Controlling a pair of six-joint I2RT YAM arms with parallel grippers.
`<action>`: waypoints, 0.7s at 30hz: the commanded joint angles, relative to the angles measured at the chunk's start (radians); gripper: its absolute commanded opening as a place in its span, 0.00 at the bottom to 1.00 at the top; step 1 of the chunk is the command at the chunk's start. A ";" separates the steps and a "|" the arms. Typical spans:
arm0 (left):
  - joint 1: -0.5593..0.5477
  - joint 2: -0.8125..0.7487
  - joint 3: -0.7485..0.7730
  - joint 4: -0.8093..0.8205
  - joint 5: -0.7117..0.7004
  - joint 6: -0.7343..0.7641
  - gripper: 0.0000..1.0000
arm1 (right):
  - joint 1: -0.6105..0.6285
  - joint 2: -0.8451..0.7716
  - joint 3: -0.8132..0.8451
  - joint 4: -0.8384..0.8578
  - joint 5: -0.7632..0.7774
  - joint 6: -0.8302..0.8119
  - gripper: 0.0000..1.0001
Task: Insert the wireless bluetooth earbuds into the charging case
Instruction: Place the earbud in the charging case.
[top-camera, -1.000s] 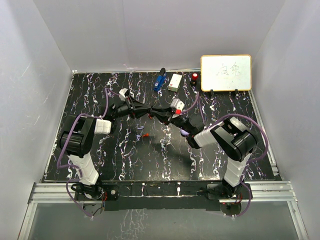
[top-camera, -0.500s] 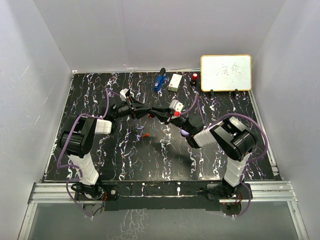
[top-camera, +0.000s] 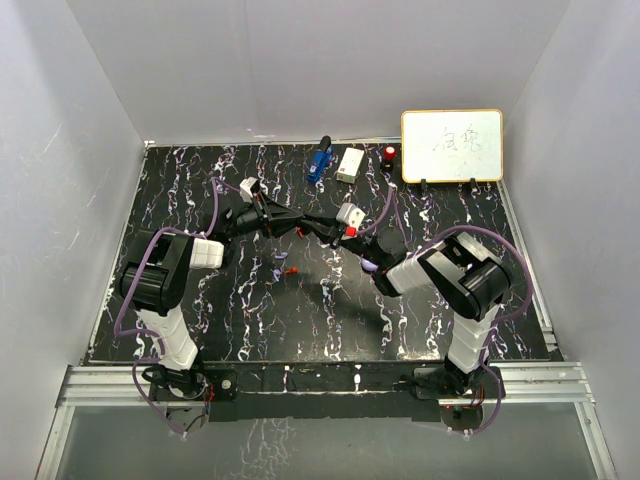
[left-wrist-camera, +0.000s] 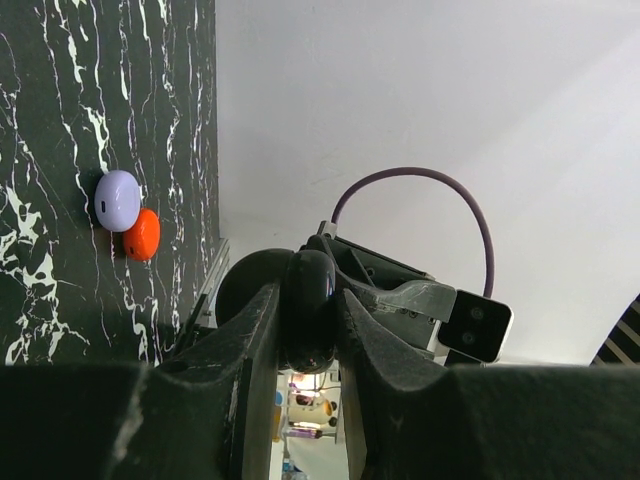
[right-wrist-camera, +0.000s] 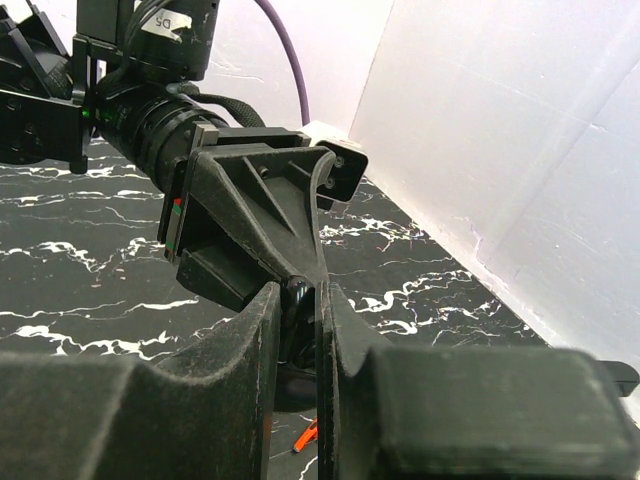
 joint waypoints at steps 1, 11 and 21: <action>-0.006 -0.023 -0.006 0.080 0.016 -0.035 0.00 | -0.006 0.012 0.021 0.333 -0.008 -0.039 0.00; -0.007 0.000 -0.006 0.146 0.014 -0.086 0.00 | -0.006 0.018 0.021 0.333 -0.016 -0.044 0.00; -0.017 0.036 -0.007 0.227 0.009 -0.151 0.00 | -0.003 0.022 0.033 0.336 -0.019 -0.050 0.00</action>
